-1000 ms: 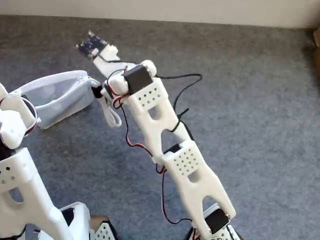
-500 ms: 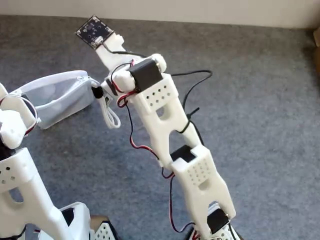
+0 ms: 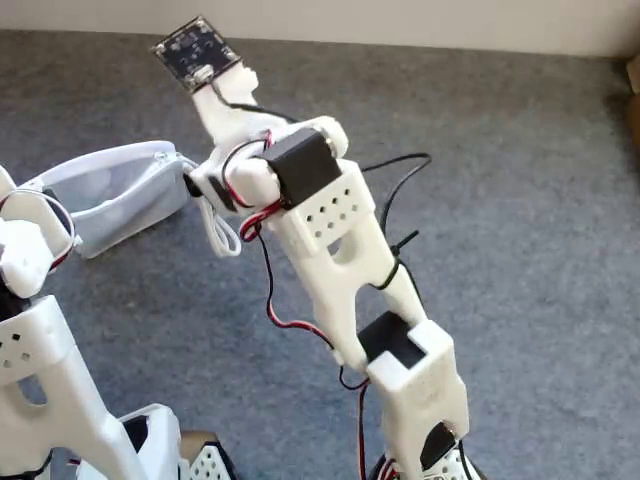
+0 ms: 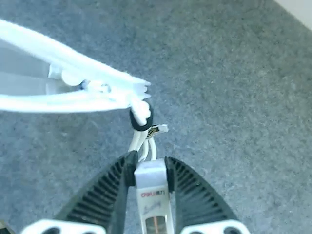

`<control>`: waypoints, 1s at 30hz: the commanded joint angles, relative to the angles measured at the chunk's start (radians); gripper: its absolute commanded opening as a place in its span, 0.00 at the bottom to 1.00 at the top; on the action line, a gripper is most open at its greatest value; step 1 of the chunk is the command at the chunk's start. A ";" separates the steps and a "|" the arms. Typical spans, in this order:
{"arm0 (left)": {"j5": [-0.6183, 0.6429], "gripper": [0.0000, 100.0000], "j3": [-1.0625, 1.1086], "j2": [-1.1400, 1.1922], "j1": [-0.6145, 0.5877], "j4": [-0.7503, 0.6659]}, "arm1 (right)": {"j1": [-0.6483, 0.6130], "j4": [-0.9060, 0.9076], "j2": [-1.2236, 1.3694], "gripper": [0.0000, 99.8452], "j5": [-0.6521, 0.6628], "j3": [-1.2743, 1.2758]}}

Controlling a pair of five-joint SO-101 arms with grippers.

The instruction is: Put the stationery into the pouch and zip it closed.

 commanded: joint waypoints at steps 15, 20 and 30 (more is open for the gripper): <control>0.006 0.01 0.048 0.021 0.016 0.000 | -0.113 0.013 -0.403 0.02 -0.012 0.349; 0.006 0.01 0.048 0.021 0.016 0.000 | -0.114 0.013 -0.429 0.02 -0.014 0.348; 0.006 0.01 0.048 0.021 0.016 0.000 | -0.182 0.010 -0.556 0.02 0.032 0.538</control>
